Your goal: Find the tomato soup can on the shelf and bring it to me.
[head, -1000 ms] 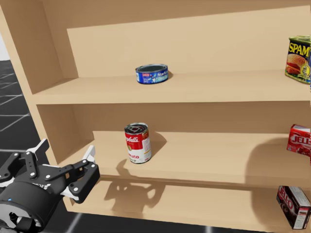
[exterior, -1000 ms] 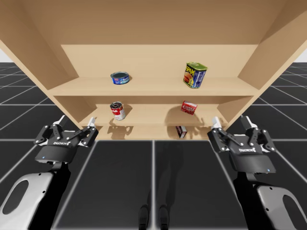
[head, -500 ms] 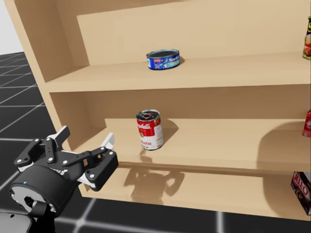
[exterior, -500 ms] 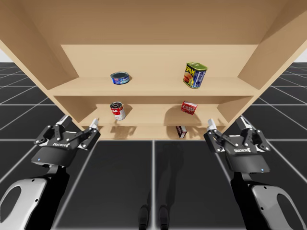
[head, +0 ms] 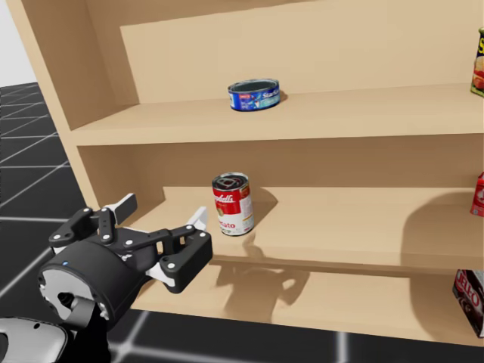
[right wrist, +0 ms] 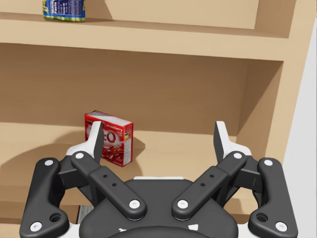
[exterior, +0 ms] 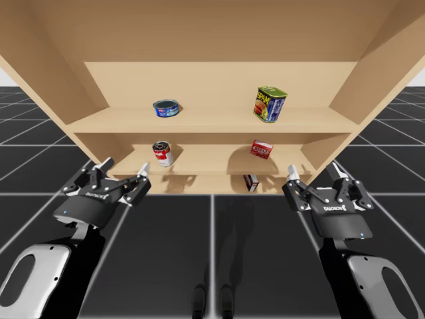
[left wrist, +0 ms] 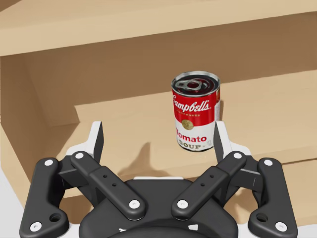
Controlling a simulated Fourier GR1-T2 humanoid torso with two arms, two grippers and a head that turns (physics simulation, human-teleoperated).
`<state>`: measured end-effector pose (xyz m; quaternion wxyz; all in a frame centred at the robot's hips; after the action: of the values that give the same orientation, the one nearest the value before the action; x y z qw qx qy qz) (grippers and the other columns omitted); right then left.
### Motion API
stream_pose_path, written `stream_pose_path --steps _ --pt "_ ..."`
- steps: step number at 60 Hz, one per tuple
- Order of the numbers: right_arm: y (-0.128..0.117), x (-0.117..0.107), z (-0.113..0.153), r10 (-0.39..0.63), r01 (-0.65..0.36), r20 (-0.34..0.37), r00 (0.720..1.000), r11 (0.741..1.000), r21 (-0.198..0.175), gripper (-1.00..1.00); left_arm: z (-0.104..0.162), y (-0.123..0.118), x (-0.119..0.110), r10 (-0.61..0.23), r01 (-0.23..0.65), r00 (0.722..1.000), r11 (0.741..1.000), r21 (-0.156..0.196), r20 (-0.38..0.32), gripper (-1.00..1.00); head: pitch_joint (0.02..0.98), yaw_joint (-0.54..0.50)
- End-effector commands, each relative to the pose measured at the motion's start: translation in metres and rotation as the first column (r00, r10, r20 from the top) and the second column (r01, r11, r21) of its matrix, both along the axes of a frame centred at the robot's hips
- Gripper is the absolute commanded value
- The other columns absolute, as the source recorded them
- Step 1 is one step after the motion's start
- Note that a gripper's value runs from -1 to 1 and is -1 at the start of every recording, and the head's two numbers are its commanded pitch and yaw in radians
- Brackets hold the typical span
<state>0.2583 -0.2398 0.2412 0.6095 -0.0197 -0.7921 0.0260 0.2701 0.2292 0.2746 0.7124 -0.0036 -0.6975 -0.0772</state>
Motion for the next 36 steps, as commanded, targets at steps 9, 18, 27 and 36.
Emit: stream_pose_path --steps 9,18,27,36 --pt "-0.001 0.001 0.000 -0.004 0.004 0.000 1.000 1.000 0.004 -1.00 -0.003 -0.011 0.023 -0.043 0.039 0.997 0.997 -0.063 -0.068 -1.00 0.506 0.27" --pt "-0.002 0.001 -0.001 -0.007 0.007 0.002 1.000 1.000 0.005 -1.00 -0.008 -0.019 0.035 -0.053 0.048 0.996 0.997 -0.068 -0.072 -1.00 0.505 0.28" --pt "-0.002 0.001 0.000 -0.009 0.009 0.004 1.000 1.000 0.015 -1.00 -0.016 -0.026 0.048 -0.070 0.064 0.994 0.995 -0.077 -0.088 -1.00 0.503 0.27" --pt "-0.003 0.001 0.000 -0.010 0.010 0.005 1.000 1.000 0.015 -1.00 -0.021 -0.033 0.062 -0.072 0.066 0.994 0.995 -0.072 -0.087 -1.00 0.501 0.28"
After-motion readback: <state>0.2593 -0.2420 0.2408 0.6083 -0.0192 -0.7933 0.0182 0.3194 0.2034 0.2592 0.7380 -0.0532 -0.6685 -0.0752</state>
